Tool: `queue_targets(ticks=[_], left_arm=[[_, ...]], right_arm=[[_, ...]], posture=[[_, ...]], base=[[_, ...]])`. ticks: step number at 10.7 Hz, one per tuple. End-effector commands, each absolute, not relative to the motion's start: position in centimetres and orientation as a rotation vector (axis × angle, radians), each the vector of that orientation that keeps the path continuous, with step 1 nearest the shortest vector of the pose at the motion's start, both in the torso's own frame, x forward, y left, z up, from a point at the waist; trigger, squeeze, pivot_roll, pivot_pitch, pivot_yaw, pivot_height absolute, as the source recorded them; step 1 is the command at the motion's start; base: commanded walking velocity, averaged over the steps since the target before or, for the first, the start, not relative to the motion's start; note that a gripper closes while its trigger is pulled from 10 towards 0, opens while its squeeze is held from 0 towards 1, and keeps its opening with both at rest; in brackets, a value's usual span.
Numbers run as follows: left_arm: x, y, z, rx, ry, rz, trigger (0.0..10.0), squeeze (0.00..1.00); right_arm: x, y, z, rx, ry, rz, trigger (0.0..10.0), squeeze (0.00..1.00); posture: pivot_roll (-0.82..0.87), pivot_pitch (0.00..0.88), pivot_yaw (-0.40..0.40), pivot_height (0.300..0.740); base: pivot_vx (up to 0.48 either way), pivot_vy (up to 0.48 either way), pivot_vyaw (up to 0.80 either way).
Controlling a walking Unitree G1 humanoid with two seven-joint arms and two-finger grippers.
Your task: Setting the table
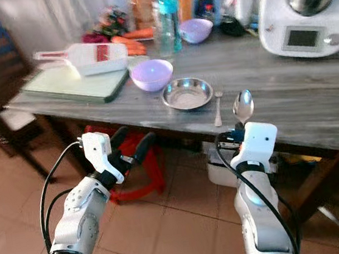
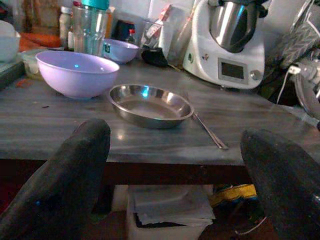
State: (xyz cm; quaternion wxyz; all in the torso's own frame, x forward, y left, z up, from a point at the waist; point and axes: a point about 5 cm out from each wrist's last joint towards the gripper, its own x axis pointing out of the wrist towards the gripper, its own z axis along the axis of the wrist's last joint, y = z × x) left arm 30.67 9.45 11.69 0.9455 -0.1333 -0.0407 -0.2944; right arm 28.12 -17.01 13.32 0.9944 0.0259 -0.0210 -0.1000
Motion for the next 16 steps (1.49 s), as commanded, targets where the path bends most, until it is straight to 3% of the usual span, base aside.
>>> queue_targets(ticks=[1, 5, 16], left_arm=[[30.68, 9.45, 12.16, -0.268, -0.098, -0.618, 10.0, 0.00], [30.56, 9.33, 12.13, -0.276, -0.097, -0.641, 10.0, 0.00], [30.48, 9.21, 12.15, -0.274, -0.097, -0.646, 10.0, 0.00]], right_arm=[[28.18, -16.93, 13.65, 0.054, -0.056, -0.199, 10.0, 0.00], [28.15, -16.94, 13.67, 0.054, -0.058, -0.203, 10.0, 0.00], [28.09, -16.72, 13.70, 0.039, -0.063, -0.183, 10.0, 0.00]], posture=[[-0.01, 0.045, 0.043, 0.740], [-0.02, 0.046, 0.044, 0.740], [-0.02, 0.046, 0.045, 0.740]], base=[[0.000, 0.000, -0.58], [0.187, 0.000, -0.53], [0.202, 0.000, 0.12]])
